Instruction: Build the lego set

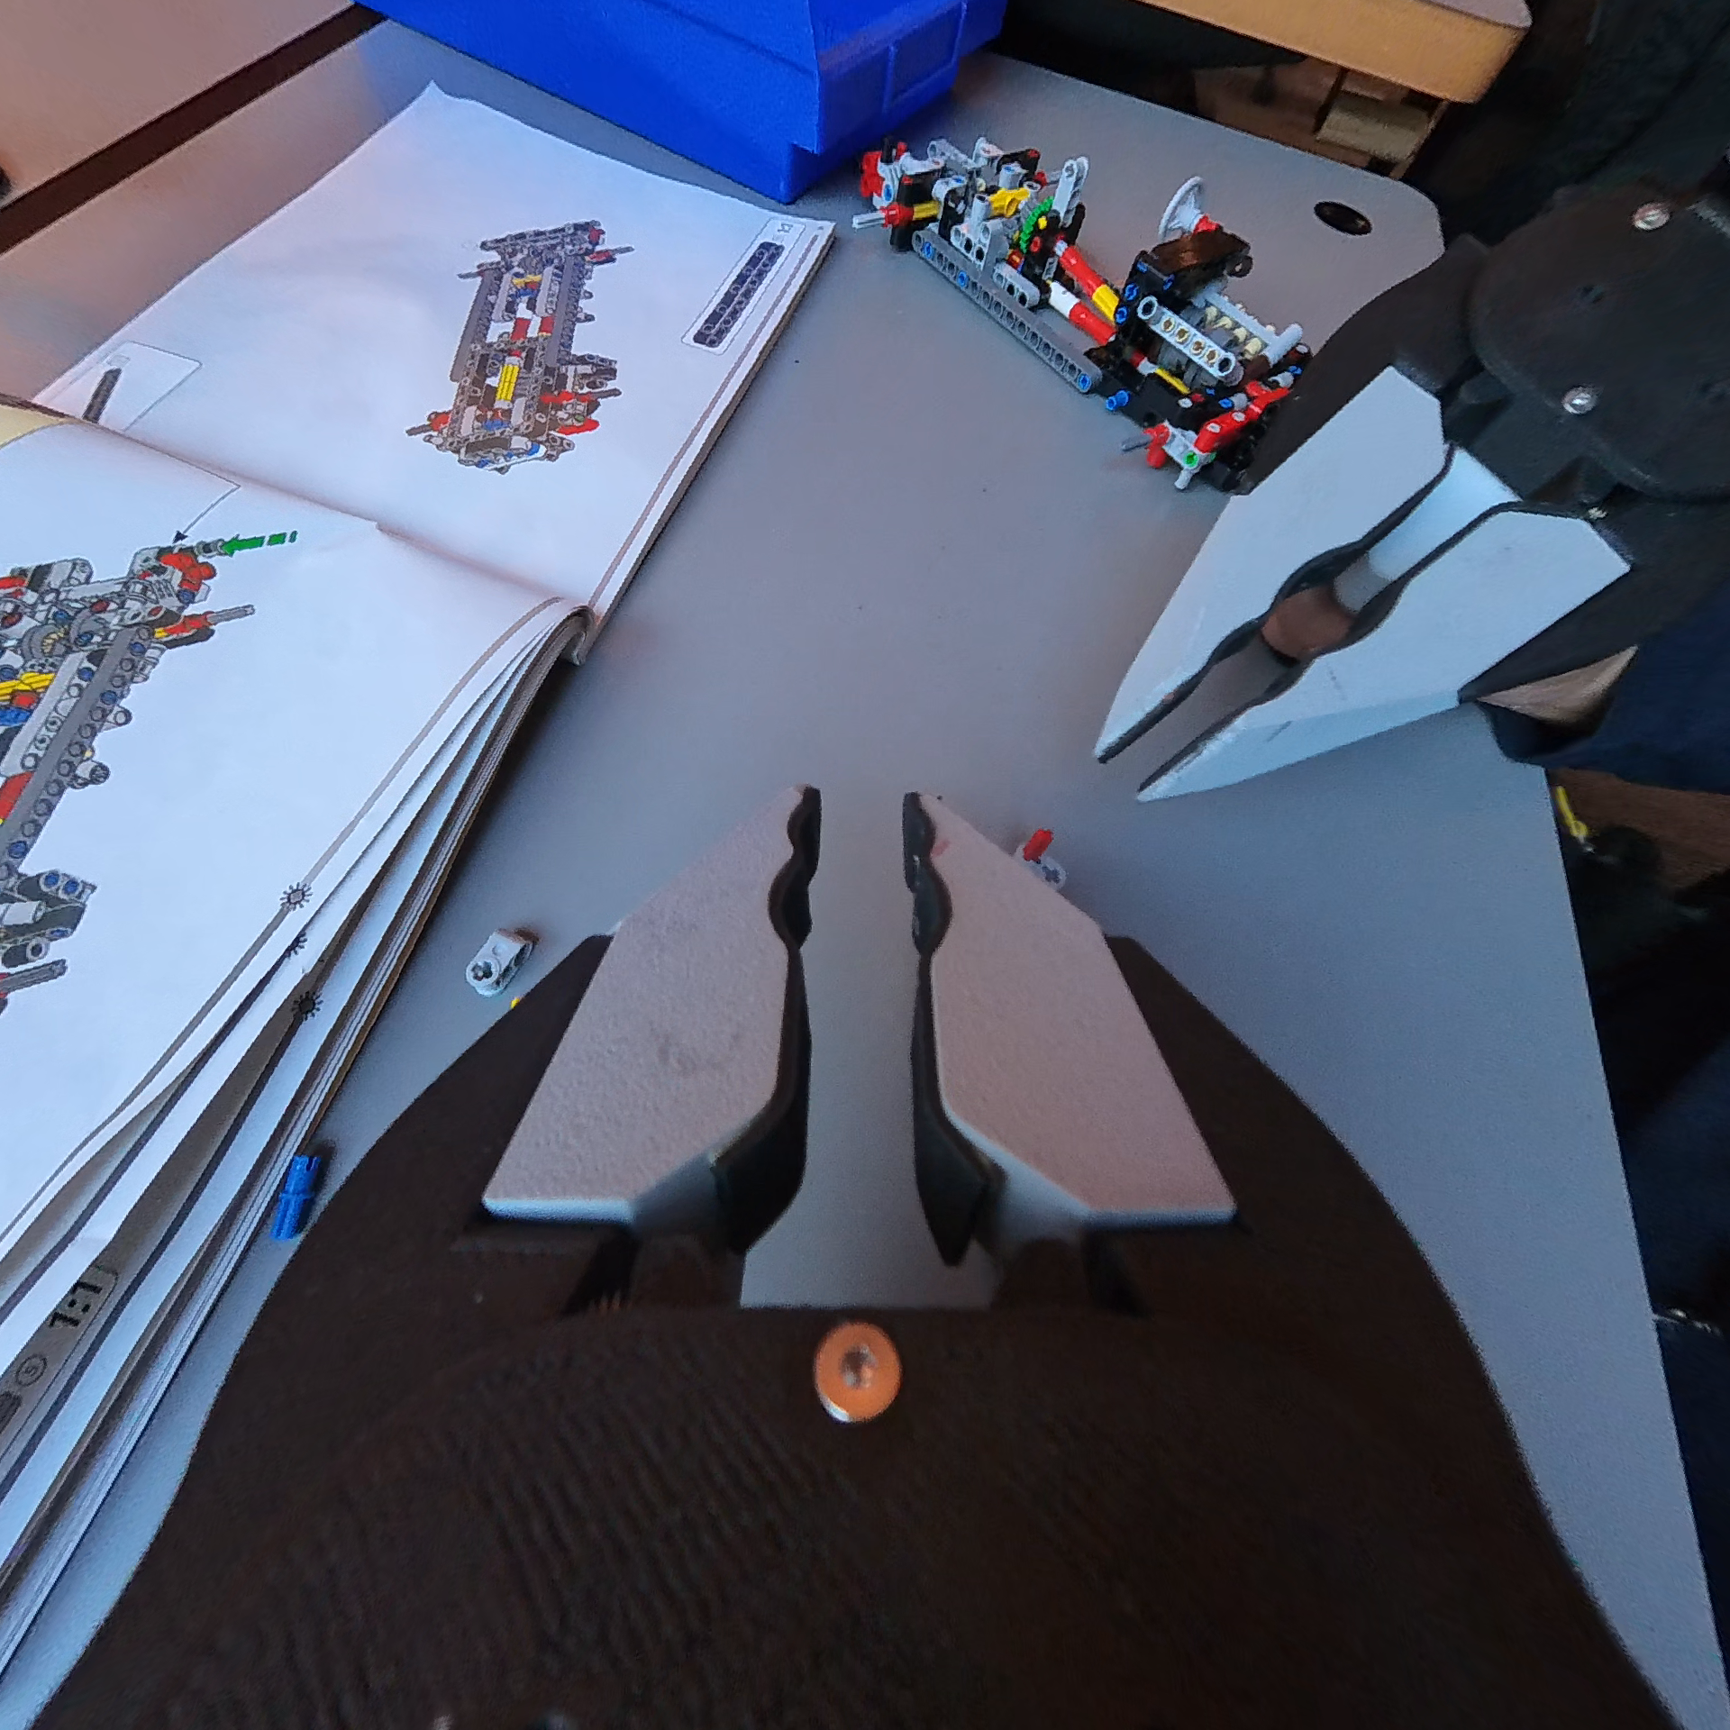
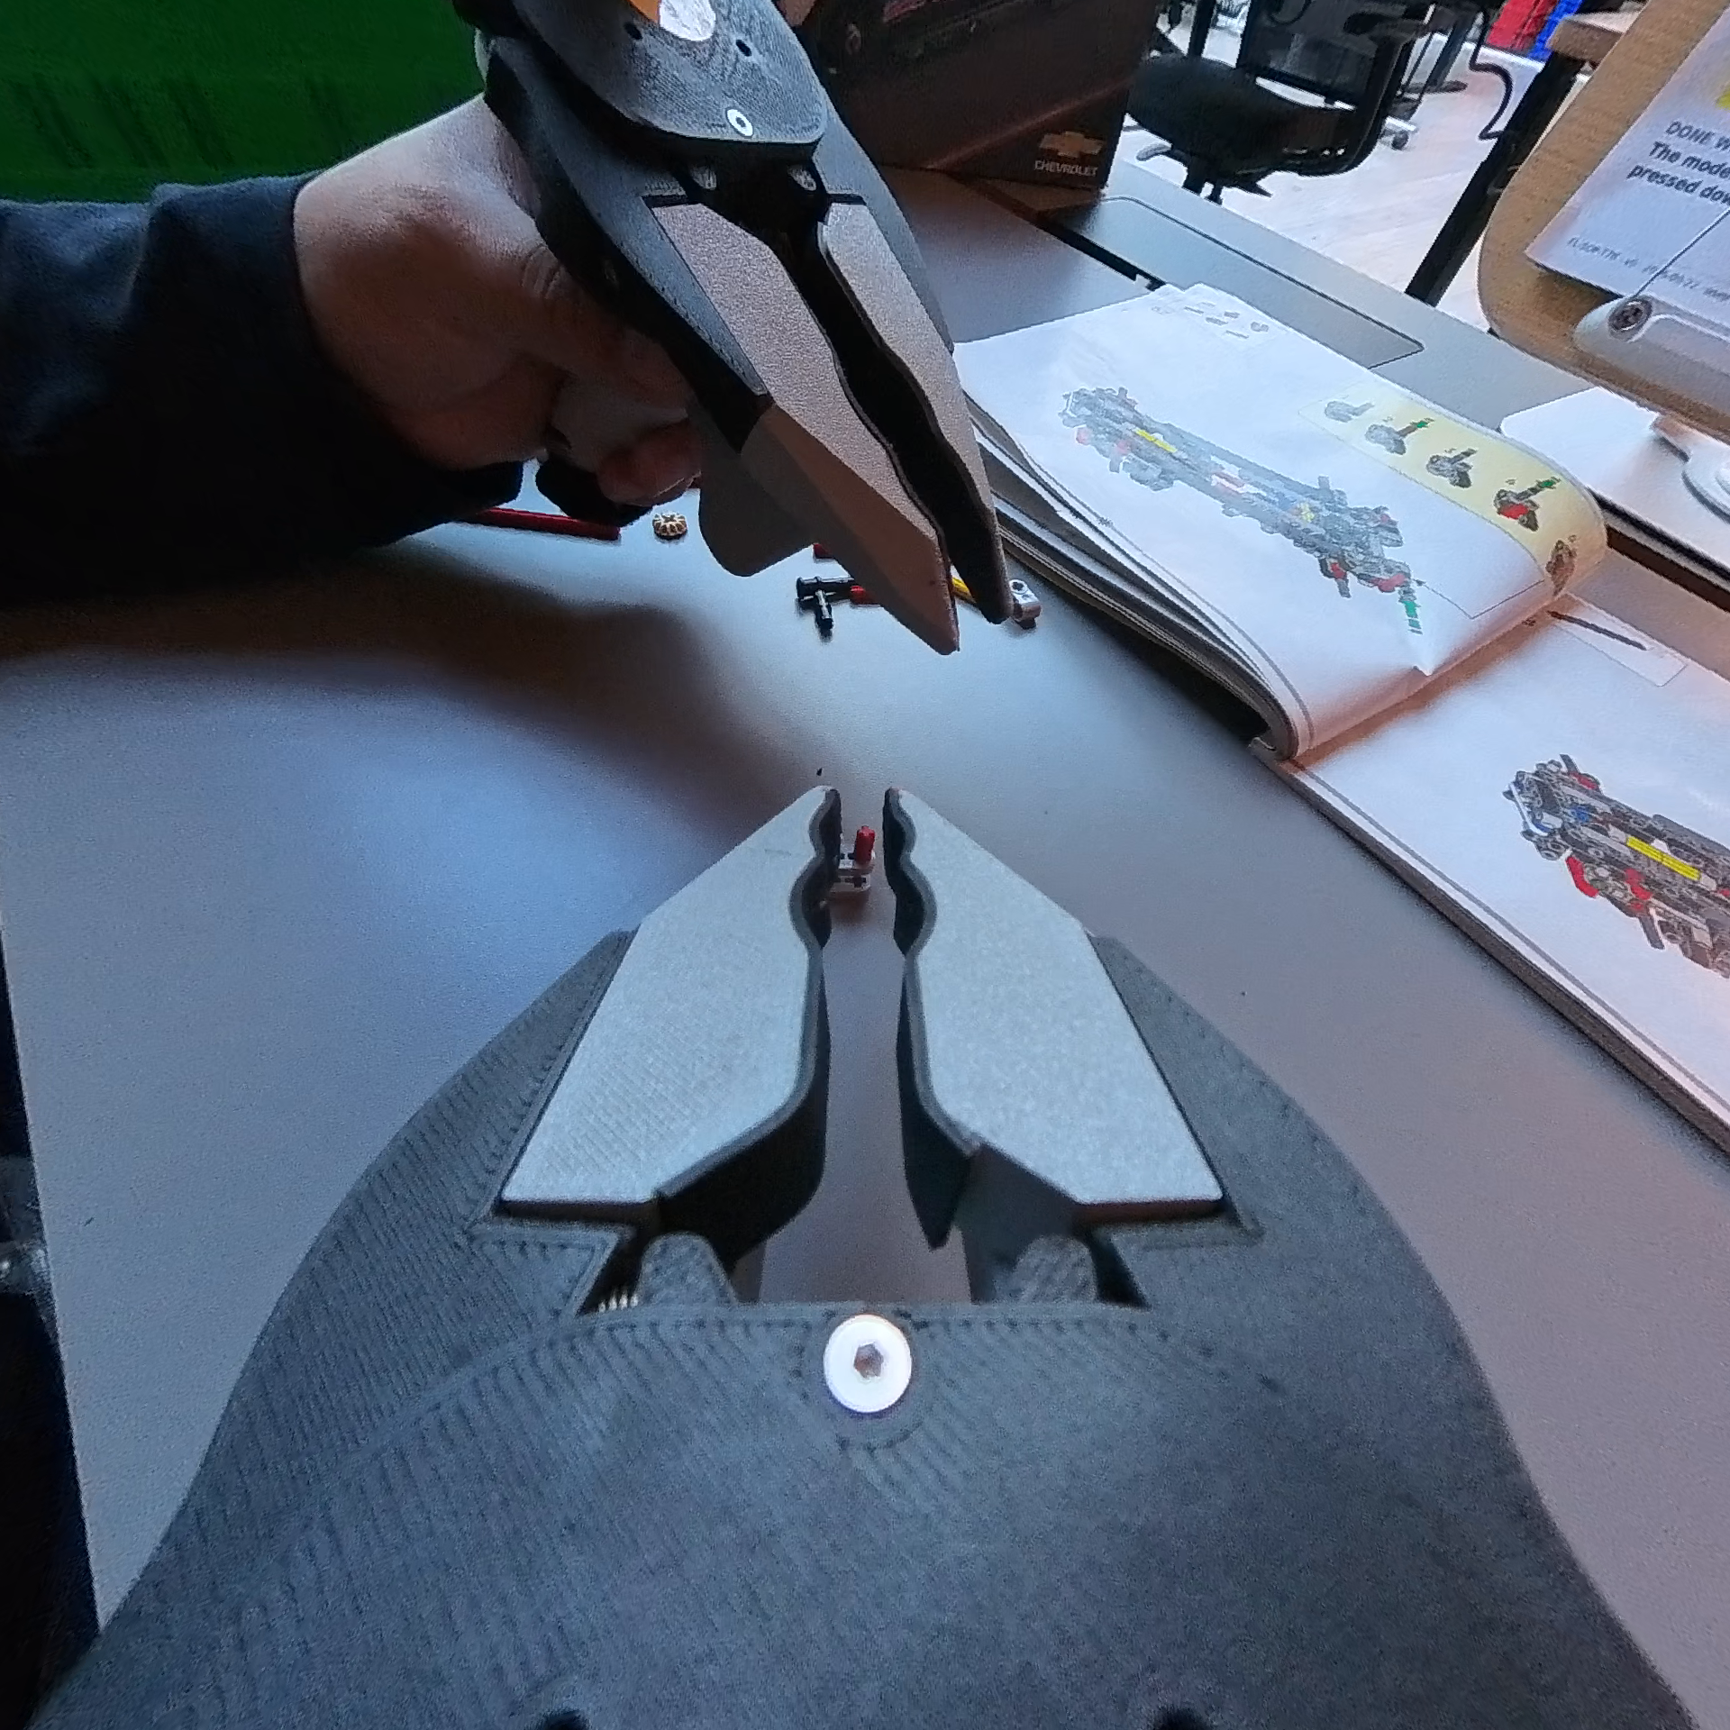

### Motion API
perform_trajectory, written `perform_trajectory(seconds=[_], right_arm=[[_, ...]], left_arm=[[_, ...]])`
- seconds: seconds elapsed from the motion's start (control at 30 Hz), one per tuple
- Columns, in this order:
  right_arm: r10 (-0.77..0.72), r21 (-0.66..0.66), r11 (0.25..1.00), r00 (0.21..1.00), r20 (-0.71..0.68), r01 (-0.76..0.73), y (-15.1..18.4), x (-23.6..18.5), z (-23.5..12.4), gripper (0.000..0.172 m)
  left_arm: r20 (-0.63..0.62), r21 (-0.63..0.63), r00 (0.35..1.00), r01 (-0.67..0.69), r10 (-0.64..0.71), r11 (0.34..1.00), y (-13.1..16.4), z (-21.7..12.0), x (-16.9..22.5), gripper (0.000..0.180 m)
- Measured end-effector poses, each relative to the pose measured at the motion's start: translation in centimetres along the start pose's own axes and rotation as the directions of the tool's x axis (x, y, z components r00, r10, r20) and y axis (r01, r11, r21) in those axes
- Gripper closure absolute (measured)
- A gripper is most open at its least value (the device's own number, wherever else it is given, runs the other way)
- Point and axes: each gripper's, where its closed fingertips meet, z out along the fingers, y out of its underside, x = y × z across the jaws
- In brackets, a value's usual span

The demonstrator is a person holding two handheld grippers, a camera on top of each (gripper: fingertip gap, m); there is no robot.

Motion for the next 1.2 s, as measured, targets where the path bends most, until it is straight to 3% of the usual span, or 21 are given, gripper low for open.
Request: perform_trajectory(seconds=[0.2,0.33,0.4,0.53,0.63,0.73,0.83,0.93,1.2], right_arm=[[0.005,0.081,0.997,1.0,0.017,-0.006,-1.3,-0.7,-1.3,0.163],[0.06,0.129,0.99,0.998,-0.016,-0.057,-2.1,0.0,-5.8,0.156],[0.079,0.121,0.991,0.991,-0.108,-0.066,-1.8,2.2,-9.2,0.153],[0.079,0.0,0.997,0.956,-0.282,-0.083,1.1,7.3,-16.2,0.146],[0.131,-0.115,0.978,0.939,-0.318,-0.175,5.0,9.3,-19.2,0.138],[0.205,-0.232,0.933,0.937,-0.282,-0.274,9.1,9.5,-19.7,0.122],[0.213,-0.338,0.894,0.943,-0.256,-0.294,12.0,8.9,-19.5,0.12],[0.2,-0.376,0.887,0.957,-0.21,-0.267,12.4,7.4,-18.5,0.116],[0.117,-0.472,0.866,0.984,-0.131,-0.166,10.8,4.7,-16.0,0.127]], left_arm=[[0.002,-0.012,1.0,-0.002,0.002,1.0,0.4,0.2,-0.2,0.167],[0.001,-0.013,1.0,0.008,-0.008,1.0,0.5,0.2,-0.4,0.168],[-0.011,-0.006,1.0,0.02,-0.02,1.0,0.4,0.2,-0.3,0.168],[-0.023,-0.008,0.999,0.025,-0.025,1.0,0.4,0.3,0.0,0.167],[0.004,-0.026,1.0,0.008,-0.008,1.0,0.7,0.3,-0.4,0.168],[0.01,-0.015,1.0,0.012,-0.012,1.0,0.4,0.0,-0.5,0.168],[0.011,-0.004,1.0,0.019,-0.018,1.0,0.3,-0.2,-0.6,0.168],[0.005,-0.005,1.0,0.026,-0.026,1.0,0.3,-0.2,-0.6,0.168],[-0.003,-0.002,1.0,0.021,-0.021,1.0,0.2,-0.2,-0.3,0.168]])
